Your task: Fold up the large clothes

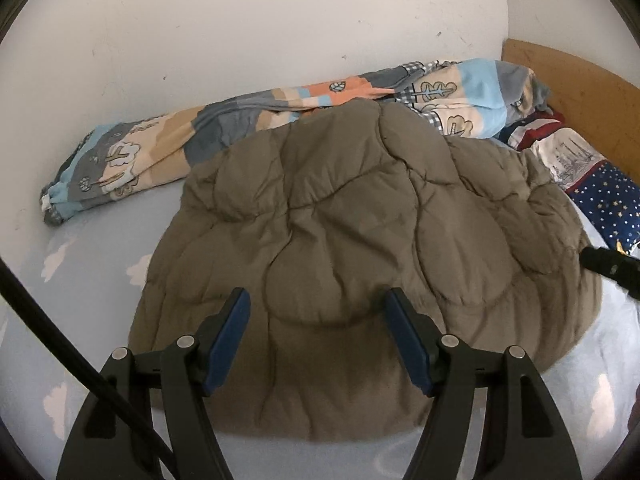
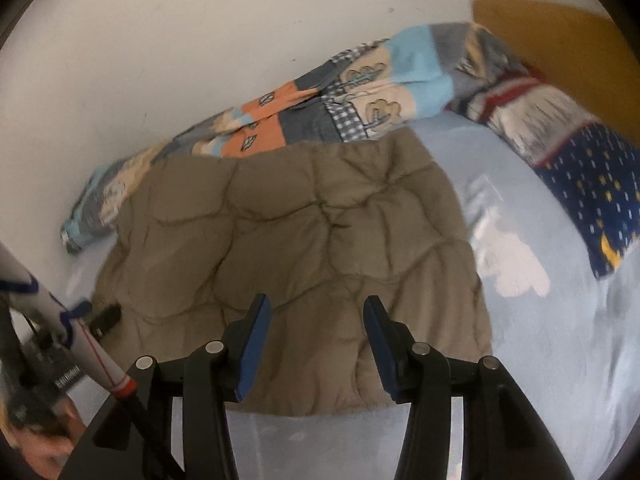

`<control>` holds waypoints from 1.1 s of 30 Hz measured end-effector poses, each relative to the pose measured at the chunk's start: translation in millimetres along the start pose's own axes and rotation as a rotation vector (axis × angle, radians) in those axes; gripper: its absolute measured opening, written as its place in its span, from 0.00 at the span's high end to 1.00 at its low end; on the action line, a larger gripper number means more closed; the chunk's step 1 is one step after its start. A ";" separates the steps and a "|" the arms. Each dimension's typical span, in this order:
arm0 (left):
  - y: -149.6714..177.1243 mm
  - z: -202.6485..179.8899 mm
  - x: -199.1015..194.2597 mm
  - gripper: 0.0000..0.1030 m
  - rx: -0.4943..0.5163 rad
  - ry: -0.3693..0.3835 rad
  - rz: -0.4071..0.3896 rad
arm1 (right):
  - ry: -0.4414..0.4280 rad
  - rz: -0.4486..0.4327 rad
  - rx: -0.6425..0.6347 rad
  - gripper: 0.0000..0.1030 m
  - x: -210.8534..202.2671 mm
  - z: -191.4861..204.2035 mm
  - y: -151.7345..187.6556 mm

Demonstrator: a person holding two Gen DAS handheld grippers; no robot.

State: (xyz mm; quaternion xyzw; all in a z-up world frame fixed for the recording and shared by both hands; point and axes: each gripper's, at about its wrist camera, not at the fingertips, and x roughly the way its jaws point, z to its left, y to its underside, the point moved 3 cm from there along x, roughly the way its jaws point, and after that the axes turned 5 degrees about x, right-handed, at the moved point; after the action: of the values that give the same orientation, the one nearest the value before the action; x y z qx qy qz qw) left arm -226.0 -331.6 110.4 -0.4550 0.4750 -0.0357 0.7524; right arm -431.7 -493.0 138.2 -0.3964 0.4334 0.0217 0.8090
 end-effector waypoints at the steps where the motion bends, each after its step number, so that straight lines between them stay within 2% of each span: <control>1: -1.6 1.4 8.2 0.33 -0.010 0.005 0.012 | 0.008 0.006 -0.020 0.49 9.3 3.7 1.0; 4: -2.3 6.8 27.0 0.33 -0.035 0.015 0.038 | 0.004 0.027 -0.030 0.49 33.7 7.1 4.2; 9: 1.2 2.4 52.8 0.25 0.018 -0.028 0.090 | 0.045 0.077 -0.070 0.49 64.2 3.0 9.5; 13: 3.6 0.9 59.7 0.23 0.005 -0.036 0.109 | 0.031 0.140 -0.022 0.49 82.2 -12.6 11.0; 18: 3.8 3.1 60.3 0.23 0.000 -0.028 0.122 | 0.024 0.168 0.009 0.49 86.4 -20.7 10.8; 22: 1.2 5.1 54.7 0.25 -0.008 -0.026 0.095 | 0.027 0.173 0.015 0.48 84.4 -20.3 9.6; 24: -3.8 6.3 46.0 0.25 0.001 -0.038 0.066 | 0.036 0.158 0.006 0.48 77.1 -16.4 4.5; 26: -12.6 8.8 32.7 0.25 0.008 -0.064 0.010 | 0.051 0.085 -0.051 0.49 63.4 -5.4 -3.3; 28: -18.3 13.5 27.0 0.25 0.000 -0.077 -0.008 | 0.029 -0.002 -0.105 0.49 47.7 9.5 -8.3; 30: -19.2 17.4 28.8 0.25 -0.017 -0.070 0.006 | -0.004 -0.013 -0.139 0.49 43.8 23.3 -4.7; 33: -11.0 22.2 42.4 0.25 -0.025 -0.070 0.055 | -0.037 0.019 -0.180 0.49 50.0 35.8 7.3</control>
State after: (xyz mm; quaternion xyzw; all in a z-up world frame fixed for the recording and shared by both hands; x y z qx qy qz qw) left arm -182.1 -344.2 92.3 -0.4522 0.4611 0.0069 0.7635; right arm -378.8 -479.8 108.8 -0.4629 0.4186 0.0753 0.7777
